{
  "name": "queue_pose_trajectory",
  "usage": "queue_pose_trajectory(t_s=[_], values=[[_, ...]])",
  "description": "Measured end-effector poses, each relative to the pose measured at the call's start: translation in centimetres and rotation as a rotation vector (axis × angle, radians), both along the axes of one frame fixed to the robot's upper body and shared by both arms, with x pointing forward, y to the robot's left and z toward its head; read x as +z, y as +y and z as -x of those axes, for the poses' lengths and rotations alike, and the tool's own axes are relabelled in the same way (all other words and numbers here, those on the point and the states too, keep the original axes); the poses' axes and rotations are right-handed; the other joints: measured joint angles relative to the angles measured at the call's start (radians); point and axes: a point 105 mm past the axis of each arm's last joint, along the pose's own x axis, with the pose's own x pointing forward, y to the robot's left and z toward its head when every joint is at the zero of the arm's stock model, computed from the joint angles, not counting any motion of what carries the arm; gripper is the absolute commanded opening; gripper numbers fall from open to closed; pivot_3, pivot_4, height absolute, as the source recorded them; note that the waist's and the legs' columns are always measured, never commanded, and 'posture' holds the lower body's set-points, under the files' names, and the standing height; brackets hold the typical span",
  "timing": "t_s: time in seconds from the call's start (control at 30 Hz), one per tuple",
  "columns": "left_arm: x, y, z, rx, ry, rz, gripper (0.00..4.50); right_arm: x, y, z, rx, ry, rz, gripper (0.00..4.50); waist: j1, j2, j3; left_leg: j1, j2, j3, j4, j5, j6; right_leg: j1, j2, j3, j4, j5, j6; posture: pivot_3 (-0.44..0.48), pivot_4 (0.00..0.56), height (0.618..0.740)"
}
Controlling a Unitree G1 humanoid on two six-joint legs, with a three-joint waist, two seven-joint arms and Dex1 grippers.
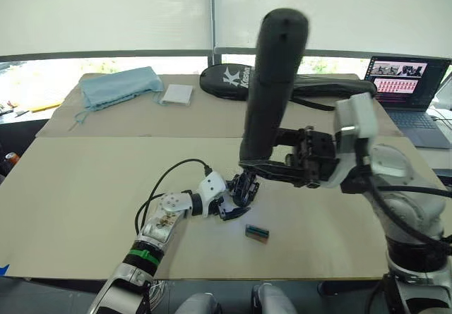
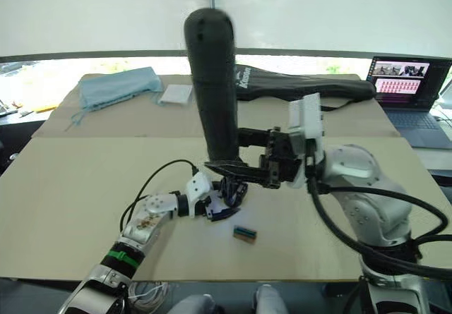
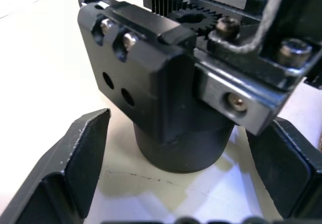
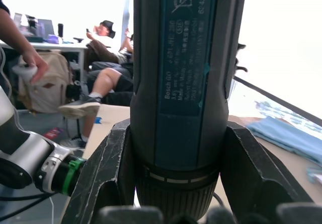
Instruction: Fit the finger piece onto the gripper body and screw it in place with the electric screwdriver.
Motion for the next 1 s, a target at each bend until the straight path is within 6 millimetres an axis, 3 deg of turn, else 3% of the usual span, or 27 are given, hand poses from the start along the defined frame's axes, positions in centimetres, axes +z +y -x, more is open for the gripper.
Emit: queue_pose_trajectory(t_s=[0.1,0.27,0.37,0.5,0.53,0.73,1.0], values=[[0.4,3.9,0.6,0.021,0.004,-0.022,4.44,1.8,-3.7,0.0,-0.101,0.053,0.040,1.92,-0.007,0.000,0.001,-0.007,0.001,0.000,-0.001,0.002,0.002,-0.010,0.001,-0.001,0.000,0.001,-0.003,0.000,0.150,0.740],[1.3,9.9,2.7,0.054,0.070,0.025,4.44,0.5,-9.5,-1.7,-0.353,0.272,0.242,1.92,-0.002,0.002,0.006,-0.016,0.002,0.000,0.001,0.002,0.001,-0.017,0.000,-0.002,0.000,0.001,-0.005,0.000,0.150,0.740],[4.1,12.3,3.3,0.040,0.042,0.061,4.44,-1.6,-15.0,-2.9,-0.612,0.471,0.382,1.92,0.017,0.008,0.011,-0.020,0.000,0.001,0.002,0.002,0.003,-0.017,-0.004,-0.003,-0.002,0.003,-0.002,0.000,0.150,0.740],[6.6,13.9,4.1,0.010,0.027,0.060,4.44,-6.9,-21.0,-1.9,-0.896,0.756,0.720,1.92,0.030,0.011,0.014,-0.023,0.001,0.001,0.002,0.002,0.003,-0.020,-0.003,-0.005,-0.002,0.003,-0.002,0.000,0.150,0.740],[7.2,14.2,4.2,0.002,0.014,0.064,4.44,-7.9,-22.0,-1.9,-0.940,0.803,0.733,1.92,0.028,0.011,0.016,-0.024,0.000,0.002,0.003,0.002,0.003,-0.022,-0.003,-0.004,-0.002,0.003,-0.002,0.000,0.150,0.740],[8.5,14.4,4.8,-0.030,-0.028,0.062,4.44,-13.4,-24.0,-1.8,-0.984,0.943,0.803,1.92,0.011,0.018,0.023,-0.025,0.000,0.003,0.002,0.003,0.001,-0.023,-0.003,-0.003,-0.001,0.003,-0.002,0.000,0.150,0.740],[8.2,14.6,5.0,-0.012,-0.028,0.053,4.44,-15.8,-24.9,-4.0,-1.021,0.921,0.872,1.92,-0.003,0.018,0.026,-0.024,0.000,0.003,0.003,0.004,-0.001,-0.022,-0.003,-0.003,-0.001,0.005,-0.003,0.000,0.150,0.740]])
